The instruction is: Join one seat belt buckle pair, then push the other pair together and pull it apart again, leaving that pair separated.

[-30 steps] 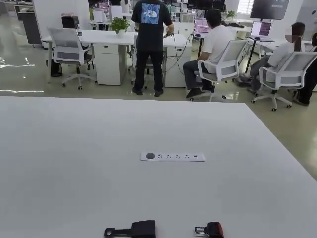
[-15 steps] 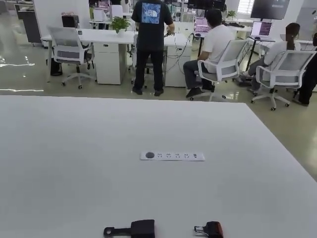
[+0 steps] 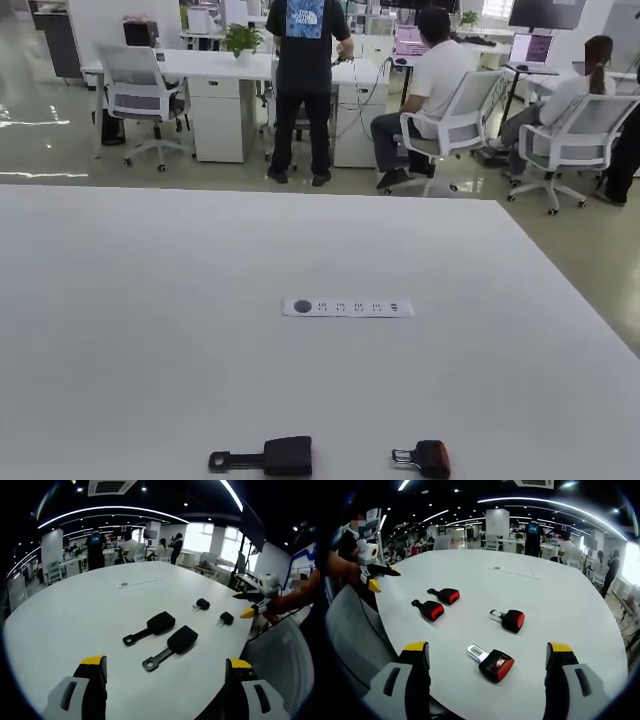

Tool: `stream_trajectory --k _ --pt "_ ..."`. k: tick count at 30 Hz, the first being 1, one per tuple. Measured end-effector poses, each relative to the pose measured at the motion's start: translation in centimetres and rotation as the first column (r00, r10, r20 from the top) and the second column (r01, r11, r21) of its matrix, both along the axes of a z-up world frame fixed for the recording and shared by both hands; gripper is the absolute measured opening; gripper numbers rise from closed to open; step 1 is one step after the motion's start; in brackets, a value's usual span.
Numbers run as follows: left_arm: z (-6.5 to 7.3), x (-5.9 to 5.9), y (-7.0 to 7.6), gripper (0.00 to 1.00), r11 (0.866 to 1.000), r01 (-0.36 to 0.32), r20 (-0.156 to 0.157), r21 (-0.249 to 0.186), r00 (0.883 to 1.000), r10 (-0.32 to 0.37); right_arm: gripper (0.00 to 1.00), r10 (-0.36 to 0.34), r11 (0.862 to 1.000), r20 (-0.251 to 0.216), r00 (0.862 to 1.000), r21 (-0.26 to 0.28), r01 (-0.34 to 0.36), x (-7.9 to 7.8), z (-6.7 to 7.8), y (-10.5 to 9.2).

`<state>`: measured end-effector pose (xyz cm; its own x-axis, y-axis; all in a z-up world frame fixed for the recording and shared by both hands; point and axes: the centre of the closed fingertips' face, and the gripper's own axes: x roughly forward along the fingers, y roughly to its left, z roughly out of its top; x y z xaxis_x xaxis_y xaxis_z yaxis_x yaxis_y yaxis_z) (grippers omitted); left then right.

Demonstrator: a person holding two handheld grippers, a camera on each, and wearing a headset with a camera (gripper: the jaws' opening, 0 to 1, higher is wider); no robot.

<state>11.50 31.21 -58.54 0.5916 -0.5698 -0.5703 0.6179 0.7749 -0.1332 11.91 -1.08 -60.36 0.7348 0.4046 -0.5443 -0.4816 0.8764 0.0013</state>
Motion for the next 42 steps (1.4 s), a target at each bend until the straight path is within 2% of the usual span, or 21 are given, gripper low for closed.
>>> stream_trajectory --k 7,20,35,42 --pt "-0.8 0.2 -0.1 1.0 1.0 0.013 -0.016 0.006 1.0 -0.013 0.96 0.011 1.0 -0.008 1.0 -0.007 -0.011 0.1 -0.5 -0.3" --pt "-2.2 0.2 -1.1 1.0 0.998 0.058 -0.062 0.024 0.997 -0.056 0.91 0.069 0.998 -0.063 0.996 -0.011 -0.069 0.3 -1.9 -0.1" --pt "-3.4 1.0 -2.7 0.99 0.994 0.104 -0.094 0.035 0.991 -0.1 0.86 0.158 0.987 -0.127 0.979 -0.013 -0.161 1.0 -3.8 -0.5" --pt "-4.0 1.5 -3.2 0.98 0.989 0.14 -0.113 0.046 0.984 -0.134 0.83 0.219 0.974 -0.169 0.961 -0.02 -0.225 0.8 -4.7 -0.1"
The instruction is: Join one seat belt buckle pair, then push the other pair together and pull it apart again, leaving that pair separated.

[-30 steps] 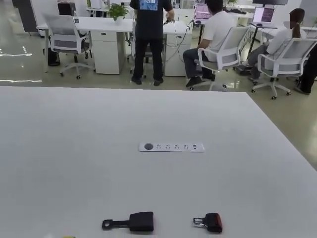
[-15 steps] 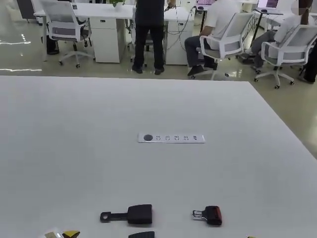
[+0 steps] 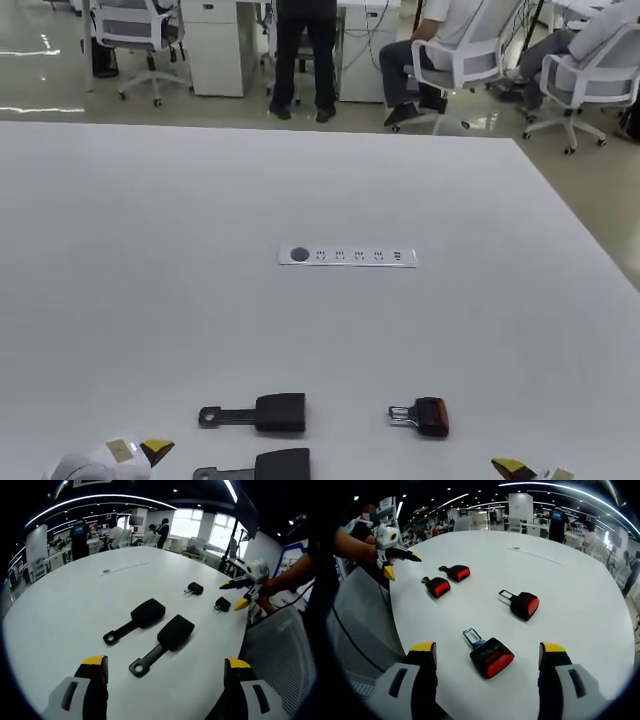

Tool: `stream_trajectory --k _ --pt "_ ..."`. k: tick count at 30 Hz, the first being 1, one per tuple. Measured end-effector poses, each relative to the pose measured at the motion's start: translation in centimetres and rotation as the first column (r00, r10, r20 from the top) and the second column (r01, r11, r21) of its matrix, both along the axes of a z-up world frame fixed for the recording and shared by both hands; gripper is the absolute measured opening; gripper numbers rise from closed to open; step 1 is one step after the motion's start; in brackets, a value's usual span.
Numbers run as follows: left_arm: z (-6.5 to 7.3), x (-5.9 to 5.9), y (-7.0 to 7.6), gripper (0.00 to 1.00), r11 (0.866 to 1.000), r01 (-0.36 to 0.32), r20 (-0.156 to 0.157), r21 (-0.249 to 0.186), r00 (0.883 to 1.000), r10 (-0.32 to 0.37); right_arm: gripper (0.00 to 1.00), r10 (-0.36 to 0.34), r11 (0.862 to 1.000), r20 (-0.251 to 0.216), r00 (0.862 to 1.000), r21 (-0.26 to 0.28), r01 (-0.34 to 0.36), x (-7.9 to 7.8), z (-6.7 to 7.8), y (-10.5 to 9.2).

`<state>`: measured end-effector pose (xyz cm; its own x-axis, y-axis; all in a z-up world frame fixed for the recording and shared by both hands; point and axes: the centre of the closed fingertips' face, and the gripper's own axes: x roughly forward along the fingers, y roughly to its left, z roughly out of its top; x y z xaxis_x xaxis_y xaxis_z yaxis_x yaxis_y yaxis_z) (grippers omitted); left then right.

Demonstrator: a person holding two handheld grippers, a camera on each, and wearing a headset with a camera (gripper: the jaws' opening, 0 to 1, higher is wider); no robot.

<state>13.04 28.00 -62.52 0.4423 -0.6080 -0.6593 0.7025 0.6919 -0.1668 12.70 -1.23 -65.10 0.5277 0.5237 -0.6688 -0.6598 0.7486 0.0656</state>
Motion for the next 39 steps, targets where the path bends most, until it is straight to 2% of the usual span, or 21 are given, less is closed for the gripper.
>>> stream_trajectory --k 5,9,14,16,24,29,35,39 --pt "-0.9 0.3 -0.5 0.96 0.999 0.038 -0.016 0.011 0.999 -0.038 0.81 0.058 0.998 -0.023 0.998 -0.018 -0.059 -0.1 -0.7 0.0" --pt "-1.4 0.5 -1.0 0.95 0.997 0.078 -0.025 0.026 0.997 -0.077 0.8 0.111 0.993 -0.055 0.992 -0.034 -0.113 -0.2 -1.5 -0.1" --pt "-2.2 0.8 -1.9 0.92 0.99 0.135 -0.032 0.043 0.991 -0.133 0.79 0.168 0.984 -0.078 0.983 -0.041 -0.171 -0.4 -1.8 0.2" --pt "-2.2 0.9 -2.4 0.92 0.986 0.156 -0.038 0.051 0.987 -0.154 0.78 0.191 0.98 -0.084 0.978 -0.046 -0.195 -0.4 -1.9 0.3" --pt "-3.8 1.4 -3.6 0.87 0.969 0.236 -0.059 0.076 0.971 -0.231 0.74 0.254 0.963 -0.12 0.96 -0.06 -0.263 -0.4 -2.6 0.2" --pt "-4.7 1.8 -4.2 0.85 0.957 0.277 -0.075 0.091 0.96 -0.27 0.72 0.271 0.957 -0.132 0.953 -0.066 -0.281 0.3 -3.4 -0.4" --pt "-4.9 2.4 -5.5 0.82 0.943 0.316 -0.073 0.1 0.948 -0.31 0.71 0.306 0.945 -0.149 0.94 -0.07 -0.318 0.2 -3.8 -0.2" --pt "-5.6 2.6 -6.0 0.81 0.936 0.337 -0.078 0.104 0.941 -0.331 0.71 0.312 0.944 -0.145 0.939 -0.06 -0.323 0.3 -3.9 -0.1"
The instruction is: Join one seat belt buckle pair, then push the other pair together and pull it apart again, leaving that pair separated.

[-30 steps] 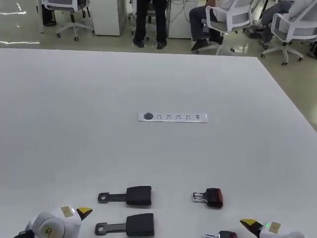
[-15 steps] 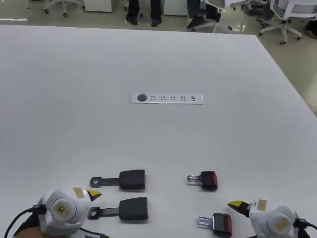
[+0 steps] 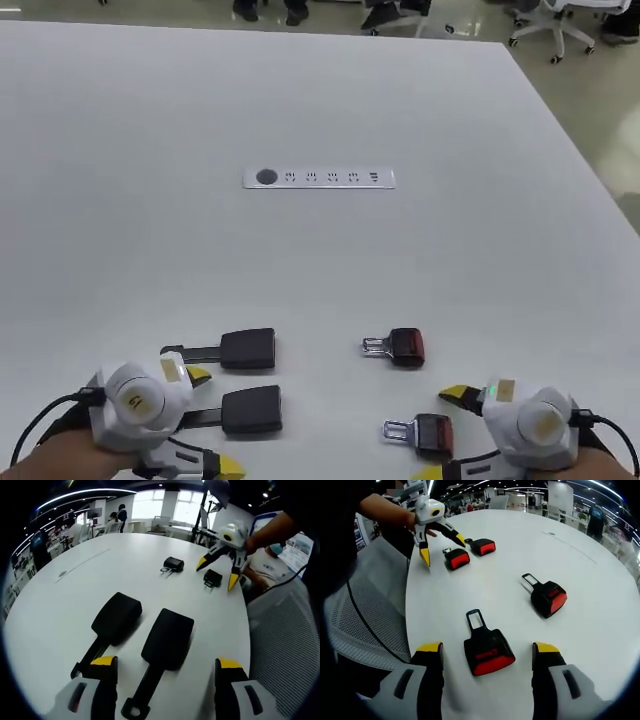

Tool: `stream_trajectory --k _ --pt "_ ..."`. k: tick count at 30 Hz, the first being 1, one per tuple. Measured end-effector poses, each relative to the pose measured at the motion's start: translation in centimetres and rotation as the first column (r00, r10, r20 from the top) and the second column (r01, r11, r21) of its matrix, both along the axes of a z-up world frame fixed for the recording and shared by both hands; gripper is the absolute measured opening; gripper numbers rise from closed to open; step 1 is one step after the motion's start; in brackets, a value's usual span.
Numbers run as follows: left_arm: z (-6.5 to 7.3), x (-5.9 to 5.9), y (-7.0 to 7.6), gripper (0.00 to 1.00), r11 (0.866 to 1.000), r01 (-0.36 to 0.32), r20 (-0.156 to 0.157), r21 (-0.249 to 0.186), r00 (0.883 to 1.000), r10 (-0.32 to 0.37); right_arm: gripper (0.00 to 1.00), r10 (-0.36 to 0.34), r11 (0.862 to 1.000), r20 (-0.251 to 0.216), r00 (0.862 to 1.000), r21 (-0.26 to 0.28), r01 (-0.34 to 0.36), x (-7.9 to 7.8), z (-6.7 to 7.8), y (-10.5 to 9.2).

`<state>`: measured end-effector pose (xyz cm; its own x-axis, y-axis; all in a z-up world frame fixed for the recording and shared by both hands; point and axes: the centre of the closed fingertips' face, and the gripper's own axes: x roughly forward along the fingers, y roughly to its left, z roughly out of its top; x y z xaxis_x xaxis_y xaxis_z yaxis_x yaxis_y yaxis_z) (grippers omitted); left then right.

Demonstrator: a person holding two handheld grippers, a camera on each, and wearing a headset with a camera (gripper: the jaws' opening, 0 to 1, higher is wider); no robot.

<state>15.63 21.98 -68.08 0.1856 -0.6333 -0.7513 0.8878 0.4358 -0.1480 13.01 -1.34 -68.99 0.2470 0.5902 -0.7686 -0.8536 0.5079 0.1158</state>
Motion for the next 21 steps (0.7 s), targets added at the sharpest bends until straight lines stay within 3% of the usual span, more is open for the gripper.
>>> stream_trajectory --k 2,3,5,15,21 --pt "-0.5 0.0 -0.2 0.81 1.0 0.015 -0.003 0.006 1.0 -0.015 0.7 0.003 1.0 -0.002 1.0 0.006 -0.003 0.1 -0.1 0.0" --pt "-0.3 0.2 -0.5 0.8 0.999 0.034 0.022 -0.005 0.999 -0.034 0.7 0.006 1.0 -0.002 1.0 0.007 -0.006 0.1 -0.1 0.1" --pt "-0.7 0.3 -0.6 0.79 0.999 0.037 0.026 -0.006 0.999 -0.037 0.69 0.012 1.0 -0.003 1.0 0.007 -0.012 0.1 -0.1 0.2" --pt "-0.1 -0.2 -1.6 0.63 0.99 0.135 0.066 0.028 0.988 -0.137 0.59 0.064 0.998 0.005 0.998 -0.014 -0.064 -0.1 -0.1 0.2" --pt "-0.3 -0.1 -1.3 0.55 0.976 0.206 0.108 0.065 0.971 -0.212 0.49 0.095 0.995 0.005 0.995 -0.042 -0.095 -0.1 0.0 -0.1"
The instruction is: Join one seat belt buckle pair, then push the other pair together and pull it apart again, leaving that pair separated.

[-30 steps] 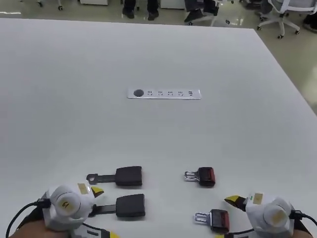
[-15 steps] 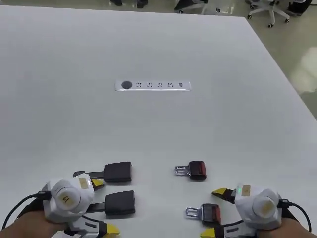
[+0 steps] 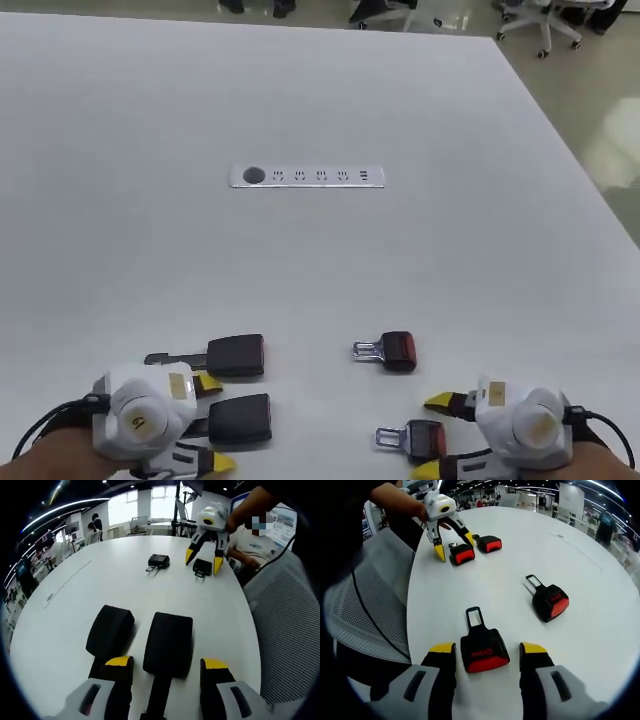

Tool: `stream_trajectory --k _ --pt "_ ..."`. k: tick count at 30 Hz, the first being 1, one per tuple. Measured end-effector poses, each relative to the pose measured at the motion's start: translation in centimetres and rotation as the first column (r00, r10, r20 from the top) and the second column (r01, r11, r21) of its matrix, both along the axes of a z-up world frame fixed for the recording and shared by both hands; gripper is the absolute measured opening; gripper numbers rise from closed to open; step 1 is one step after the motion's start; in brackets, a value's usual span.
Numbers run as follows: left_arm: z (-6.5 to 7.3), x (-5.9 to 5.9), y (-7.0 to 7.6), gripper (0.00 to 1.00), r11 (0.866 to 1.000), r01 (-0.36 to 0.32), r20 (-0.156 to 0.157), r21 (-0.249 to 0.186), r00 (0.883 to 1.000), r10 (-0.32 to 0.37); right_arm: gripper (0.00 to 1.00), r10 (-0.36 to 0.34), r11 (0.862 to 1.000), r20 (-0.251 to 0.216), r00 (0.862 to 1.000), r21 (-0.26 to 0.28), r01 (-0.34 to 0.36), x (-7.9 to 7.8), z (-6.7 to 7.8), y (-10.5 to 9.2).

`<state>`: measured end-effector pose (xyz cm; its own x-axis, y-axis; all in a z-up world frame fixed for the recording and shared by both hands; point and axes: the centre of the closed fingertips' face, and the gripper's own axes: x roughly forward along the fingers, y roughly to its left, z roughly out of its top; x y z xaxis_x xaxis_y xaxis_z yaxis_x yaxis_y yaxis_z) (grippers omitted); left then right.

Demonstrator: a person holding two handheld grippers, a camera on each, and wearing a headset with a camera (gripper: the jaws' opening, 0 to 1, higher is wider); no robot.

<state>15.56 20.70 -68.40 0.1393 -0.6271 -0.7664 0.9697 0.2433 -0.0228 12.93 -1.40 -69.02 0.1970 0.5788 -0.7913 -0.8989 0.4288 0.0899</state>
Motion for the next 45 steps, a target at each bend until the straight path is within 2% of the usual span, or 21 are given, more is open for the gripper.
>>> stream_trajectory --k 1,7,8,9,11,13,14,21,35,45 --pt "-0.1 0.0 0.0 0.54 1.0 0.002 -0.008 -0.006 1.0 -0.002 0.48 0.011 1.0 0.007 1.0 -0.015 -0.011 0.1 -0.1 -0.1" --pt "-0.2 -0.4 0.0 0.45 0.996 0.091 0.001 0.001 0.996 -0.091 0.42 0.051 0.997 0.011 0.999 -0.051 -0.05 0.2 0.1 0.3" --pt "-0.2 -0.2 0.0 0.45 0.995 0.096 0.011 0.006 0.995 -0.096 0.42 0.056 0.997 0.009 0.998 -0.055 -0.056 0.2 0.0 0.3" --pt "-0.2 -0.3 0.1 0.44 0.995 0.097 0.007 0.007 0.995 -0.097 0.4 0.059 0.997 0.008 0.998 -0.059 -0.058 0.2 0.0 0.3" --pt "-0.2 -0.3 0.3 0.4 0.991 0.136 0.008 0.017 0.991 -0.136 0.36 0.066 0.996 0.003 0.998 -0.067 -0.066 0.2 0.1 0.3" --pt "-0.3 -0.9 0.3 0.33 0.982 0.189 -0.011 0.022 0.982 -0.189 0.35 0.074 0.994 0.005 0.997 -0.076 -0.073 0.2 0.0 0.2" --pt "-0.4 -0.8 0.4 0.33 0.981 0.19 0.003 0.03 0.982 -0.19 0.35 0.075 0.994 0.002 0.997 -0.078 -0.075 0.2 -0.1 0.2" --pt "-0.5 -0.8 0.2 0.33 0.969 0.241 -0.003 0.054 0.971 -0.241 0.35 0.134 0.984 -0.009 0.991 -0.115 -0.135 0.2 -0.3 0.1" --pt "-0.7 -0.4 0.2 0.33 0.958 0.273 -0.012 0.084 0.962 -0.273 0.34 0.201 0.966 -0.032 0.979 -0.158 -0.204 0.2 -0.5 -0.1" --pt "-0.7 -0.3 0.1 0.32 0.959 0.268 -0.02 0.091 0.963 -0.267 0.34 0.227 0.965 -0.02 0.974 -0.134 -0.228 0.3 -0.3 1.0"
